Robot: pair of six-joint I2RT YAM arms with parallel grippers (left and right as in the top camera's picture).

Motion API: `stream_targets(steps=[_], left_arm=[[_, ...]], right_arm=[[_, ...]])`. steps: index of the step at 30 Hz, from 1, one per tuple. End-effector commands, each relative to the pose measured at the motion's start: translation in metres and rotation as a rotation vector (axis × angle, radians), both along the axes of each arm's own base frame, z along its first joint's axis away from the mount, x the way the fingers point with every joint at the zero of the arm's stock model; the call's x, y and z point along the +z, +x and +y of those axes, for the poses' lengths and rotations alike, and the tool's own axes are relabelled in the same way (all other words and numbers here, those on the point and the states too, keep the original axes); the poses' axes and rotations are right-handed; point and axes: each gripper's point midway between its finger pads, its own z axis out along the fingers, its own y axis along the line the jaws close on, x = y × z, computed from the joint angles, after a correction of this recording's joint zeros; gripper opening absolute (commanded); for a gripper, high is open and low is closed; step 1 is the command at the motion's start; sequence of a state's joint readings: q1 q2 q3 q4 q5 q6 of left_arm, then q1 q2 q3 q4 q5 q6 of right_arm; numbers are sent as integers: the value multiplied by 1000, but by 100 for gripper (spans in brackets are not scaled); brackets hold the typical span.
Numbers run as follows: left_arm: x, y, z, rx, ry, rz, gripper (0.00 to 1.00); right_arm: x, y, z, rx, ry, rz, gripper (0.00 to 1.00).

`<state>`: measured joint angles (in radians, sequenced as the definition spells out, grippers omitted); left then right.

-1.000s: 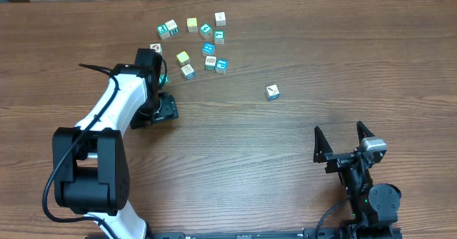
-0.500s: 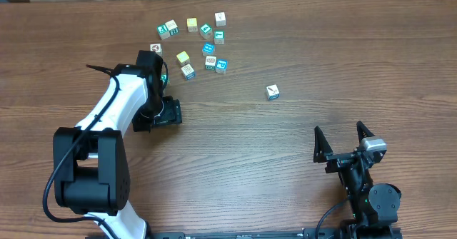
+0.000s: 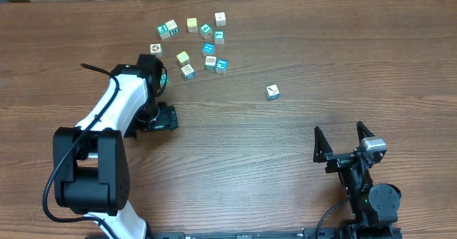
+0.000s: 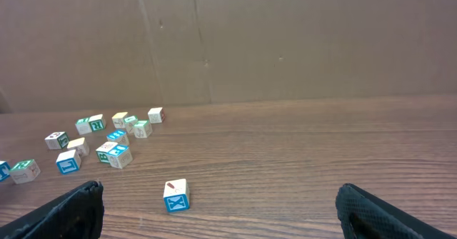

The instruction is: Form a horizontal line

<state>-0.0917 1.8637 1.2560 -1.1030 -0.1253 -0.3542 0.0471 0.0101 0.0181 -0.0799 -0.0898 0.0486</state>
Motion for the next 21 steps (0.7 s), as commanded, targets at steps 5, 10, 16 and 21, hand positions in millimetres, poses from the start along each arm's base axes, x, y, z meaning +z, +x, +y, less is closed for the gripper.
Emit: stream_targets(steps=[5,10,16,21], left_arm=[[-2,-2,8,119,-9,-3,100],[-4,22,3,121,-41,-100,100],[2,62,-7,138,-105,-251,100],[56,115,-10,171,-136,-421,100]], right_arm=[[-3,0,0,-1,3,0,100],[-3,0,0,-1,3,0,100],[-3,0,0,-1,3,0,100],[-3,0,0,-1,3,0,100]])
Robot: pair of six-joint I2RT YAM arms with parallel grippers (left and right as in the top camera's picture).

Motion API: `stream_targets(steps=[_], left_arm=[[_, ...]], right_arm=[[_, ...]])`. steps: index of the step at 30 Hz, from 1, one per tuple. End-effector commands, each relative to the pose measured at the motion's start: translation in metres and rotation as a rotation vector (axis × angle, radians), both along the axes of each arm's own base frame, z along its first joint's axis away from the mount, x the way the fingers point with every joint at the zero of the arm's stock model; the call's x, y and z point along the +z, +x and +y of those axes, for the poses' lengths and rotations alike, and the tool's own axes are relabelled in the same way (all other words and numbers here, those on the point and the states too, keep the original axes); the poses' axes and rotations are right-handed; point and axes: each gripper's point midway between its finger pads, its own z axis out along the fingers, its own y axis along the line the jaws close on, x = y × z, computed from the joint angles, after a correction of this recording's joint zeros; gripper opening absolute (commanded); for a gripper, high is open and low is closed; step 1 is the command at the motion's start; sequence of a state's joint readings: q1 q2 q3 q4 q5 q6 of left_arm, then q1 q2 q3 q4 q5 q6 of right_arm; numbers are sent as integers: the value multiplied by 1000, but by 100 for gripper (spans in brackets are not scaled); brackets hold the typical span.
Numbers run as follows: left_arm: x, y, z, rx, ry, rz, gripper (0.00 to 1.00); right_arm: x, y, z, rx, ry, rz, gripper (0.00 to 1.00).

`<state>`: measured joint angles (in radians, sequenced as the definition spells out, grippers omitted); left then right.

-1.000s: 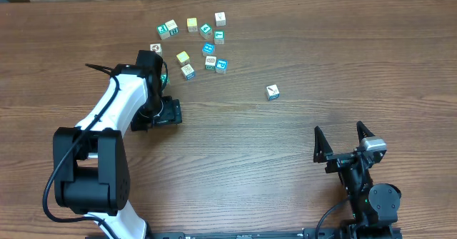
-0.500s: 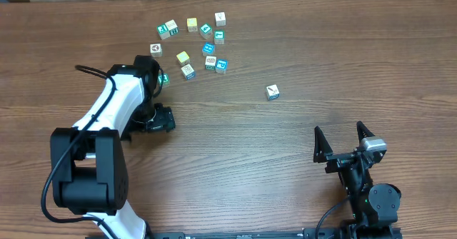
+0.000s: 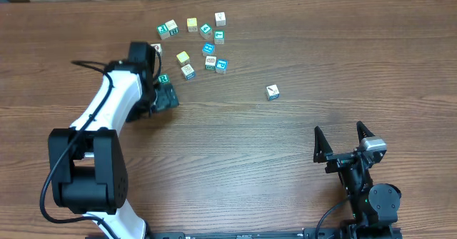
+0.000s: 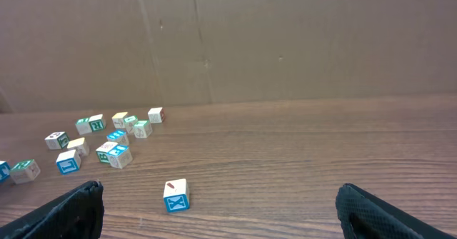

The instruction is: Form a horizontal line

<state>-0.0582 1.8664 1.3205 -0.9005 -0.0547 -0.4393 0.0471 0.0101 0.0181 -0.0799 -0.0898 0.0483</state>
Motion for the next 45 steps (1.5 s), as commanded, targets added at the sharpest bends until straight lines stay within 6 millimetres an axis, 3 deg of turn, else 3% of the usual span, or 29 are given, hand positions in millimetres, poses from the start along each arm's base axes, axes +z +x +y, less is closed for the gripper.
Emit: stream_targets(steps=[1,6,17,29,32,35,38,42,44,45], left_arm=[[57,58,-5,97,-58,-204,100],[77,87,-6,122,-75,-330,100],[73,100,-10,101,-64,-366,100],[77,99,34,182,128,-383,100],[73,91,59,233,135,-348,100],[65,76,86,302,60,-290,100],[61,68,98,345,-25,-261,100],[55,66,100,358,-92,-256,100],[55,68,98,352,-94,-267,91],[55,70,94,344,-99,-271,76]], right_arm=[[-3,0,0,-1,3,0,100],[-3,0,0,-1,3,0,100],[-3,0,0,-1,3,0,100],[-3,0,0,-1,3,0,100],[-3,0,0,-1,3,0,100],[-3,0,0,-1,3,0,100],[-3,0,0,-1,3,0,100],[-3,0,0,-1,3,0,100],[-3,0,0,-1,3,0,100],[-3,0,0,-1,3,0,100]])
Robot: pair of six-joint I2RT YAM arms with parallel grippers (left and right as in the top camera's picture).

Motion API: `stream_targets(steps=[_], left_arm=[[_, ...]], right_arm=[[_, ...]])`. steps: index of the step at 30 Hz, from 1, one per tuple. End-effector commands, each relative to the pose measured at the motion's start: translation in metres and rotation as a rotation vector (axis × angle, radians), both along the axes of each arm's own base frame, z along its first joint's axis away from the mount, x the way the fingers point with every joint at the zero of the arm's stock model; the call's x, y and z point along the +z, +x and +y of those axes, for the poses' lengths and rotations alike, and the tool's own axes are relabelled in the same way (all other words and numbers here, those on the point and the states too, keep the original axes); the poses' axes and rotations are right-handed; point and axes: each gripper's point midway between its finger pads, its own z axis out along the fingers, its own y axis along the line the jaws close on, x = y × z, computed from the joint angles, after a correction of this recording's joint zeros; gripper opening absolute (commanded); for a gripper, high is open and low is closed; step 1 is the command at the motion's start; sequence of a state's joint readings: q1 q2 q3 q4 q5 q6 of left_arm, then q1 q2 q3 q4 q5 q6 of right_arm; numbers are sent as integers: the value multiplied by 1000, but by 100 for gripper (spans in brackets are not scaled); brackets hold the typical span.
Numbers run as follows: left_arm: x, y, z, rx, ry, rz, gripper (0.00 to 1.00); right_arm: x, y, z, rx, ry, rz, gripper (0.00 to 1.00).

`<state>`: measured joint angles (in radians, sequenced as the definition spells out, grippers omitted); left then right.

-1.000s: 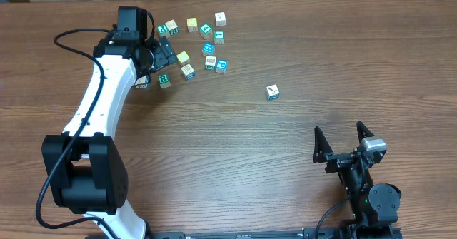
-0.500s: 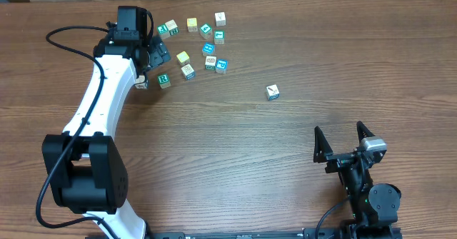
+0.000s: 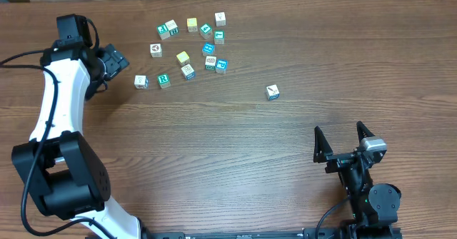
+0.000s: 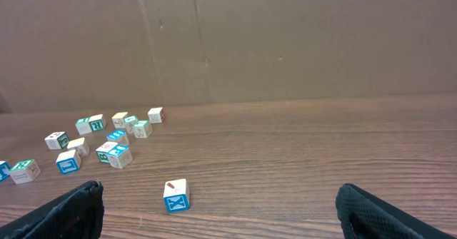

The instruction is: Form a horizontal line

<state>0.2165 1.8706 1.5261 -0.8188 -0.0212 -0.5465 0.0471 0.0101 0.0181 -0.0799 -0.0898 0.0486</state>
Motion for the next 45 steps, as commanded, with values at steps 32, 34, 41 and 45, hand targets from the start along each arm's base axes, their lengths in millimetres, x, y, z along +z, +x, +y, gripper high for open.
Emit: stream_targets(steps=[32,34,41,45], left_arm=[[-9,-79,47,65,-286,180,4],[21,-57,35,7,-249,135,6],[115,15,-10,-252,116,-60,48],[107,27,-34,-333,269,-24,82]], right_arm=[[-3,0,0,-1,3,0,100],[-3,0,0,-1,3,0,100],[-3,0,0,-1,3,0,100],[-3,0,0,-1,3,0,100]])
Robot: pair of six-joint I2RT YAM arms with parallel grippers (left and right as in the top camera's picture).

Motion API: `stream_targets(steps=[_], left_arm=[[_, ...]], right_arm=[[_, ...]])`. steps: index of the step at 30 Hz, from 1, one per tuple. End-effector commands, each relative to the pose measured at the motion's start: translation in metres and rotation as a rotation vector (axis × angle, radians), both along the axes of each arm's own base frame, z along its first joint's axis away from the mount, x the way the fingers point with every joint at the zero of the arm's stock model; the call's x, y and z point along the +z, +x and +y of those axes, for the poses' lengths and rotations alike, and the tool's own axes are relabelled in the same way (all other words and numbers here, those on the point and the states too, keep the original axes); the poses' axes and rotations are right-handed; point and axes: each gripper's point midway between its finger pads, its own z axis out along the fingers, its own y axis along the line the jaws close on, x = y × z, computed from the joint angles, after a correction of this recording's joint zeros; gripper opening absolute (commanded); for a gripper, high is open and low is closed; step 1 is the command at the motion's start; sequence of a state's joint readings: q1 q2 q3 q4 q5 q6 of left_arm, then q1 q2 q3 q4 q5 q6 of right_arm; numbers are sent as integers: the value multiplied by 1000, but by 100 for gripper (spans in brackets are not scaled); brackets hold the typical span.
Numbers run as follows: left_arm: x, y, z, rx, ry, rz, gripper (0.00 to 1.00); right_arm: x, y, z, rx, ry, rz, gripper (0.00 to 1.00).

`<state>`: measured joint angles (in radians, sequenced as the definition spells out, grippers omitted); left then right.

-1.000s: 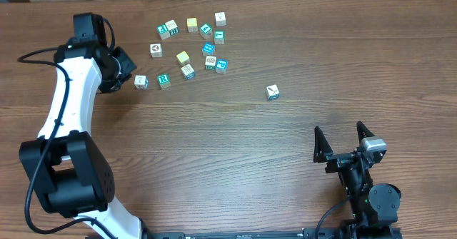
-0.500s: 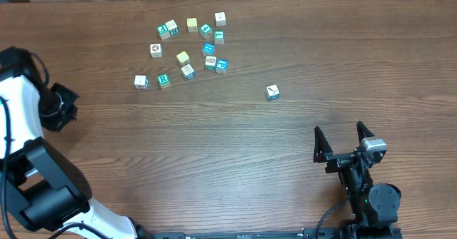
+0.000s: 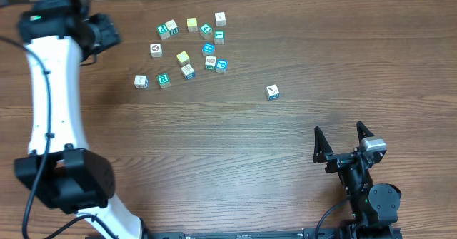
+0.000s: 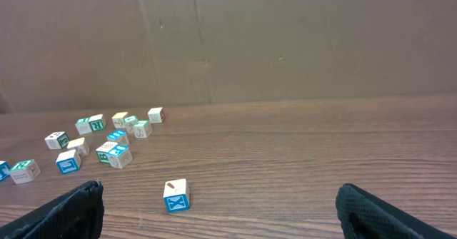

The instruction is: Form a horizontal line

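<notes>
Several small lettered blocks (image 3: 196, 43) lie scattered at the table's far side, left of centre. A white block (image 3: 141, 81) and a green-lettered block (image 3: 163, 80) sit side by side in front of that cluster. One lone blue-and-white block (image 3: 272, 91) lies apart to the right, and the right wrist view shows that same lone block (image 4: 175, 195). My left gripper (image 3: 106, 33) is raised at the far left, away from every block; its jaws are unclear. My right gripper (image 4: 221, 214) rests open and empty at the near right.
A brown cardboard wall (image 4: 285, 39) stands behind the table's far edge. The white left arm (image 3: 53, 110) stretches along the table's left side. The right arm's base (image 3: 371, 196) sits at the near edge.
My left arm has swung further to the far left, away from the two side-by-side blocks. The blocks and the right gripper are where they were.
At first my left arm lay over the table beside the cluster, its gripper near the green-lettered block. It then sat just behind that block. After it drew back left, a white block showed beside the green-lettered one. The right arm never moved.
</notes>
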<state>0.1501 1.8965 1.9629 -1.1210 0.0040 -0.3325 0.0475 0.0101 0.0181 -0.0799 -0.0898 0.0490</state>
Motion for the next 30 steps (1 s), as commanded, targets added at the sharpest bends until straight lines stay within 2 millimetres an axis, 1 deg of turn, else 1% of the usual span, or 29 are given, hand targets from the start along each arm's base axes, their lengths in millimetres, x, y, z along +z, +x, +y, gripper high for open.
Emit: stream_targets(steps=[1,2,4,6,7,8,9,10,11,13,17,21,23,26,30], left_arm=[[-13,2,-9,-63,213,71,87],[-21,4,-14,-75,219,92,89],[-44,7,-21,-148,217,151,90],[-69,5,-24,-208,202,219,92],[-85,4,-26,-249,181,261,95],[-105,0,-29,-306,152,319,96],[-115,-3,-28,-323,144,352,96],[-136,-9,-25,-327,134,418,95],[-150,-12,-21,-321,123,457,95],[-165,-16,-14,-305,105,496,95],[-172,-17,-5,-295,99,511,95],[-172,-8,-1,-296,110,472,94],[-172,-1,-3,-301,101,441,94],[-171,11,-14,-337,55,382,94],[-171,15,-12,-344,72,370,93]], right_arm=[[-3,0,0,-2,2,0,100],[-3,0,0,-2,2,0,100],[-3,0,0,-2,2,0,100],[-3,0,0,-2,2,0,100],[-3,0,0,-2,2,0,100],[-3,0,0,-2,2,0,100],[-3,0,0,-2,2,0,100],[-3,0,0,-2,2,0,100],[-3,0,0,-2,2,0,100],[-3,0,0,-2,3,0,100],[-3,0,0,-2,2,0,100],[-3,0,0,-1,2,0,100],[-3,0,0,-2,2,0,100],[-3,0,0,-2,2,0,100],[-3,0,0,-2,2,0,100]])
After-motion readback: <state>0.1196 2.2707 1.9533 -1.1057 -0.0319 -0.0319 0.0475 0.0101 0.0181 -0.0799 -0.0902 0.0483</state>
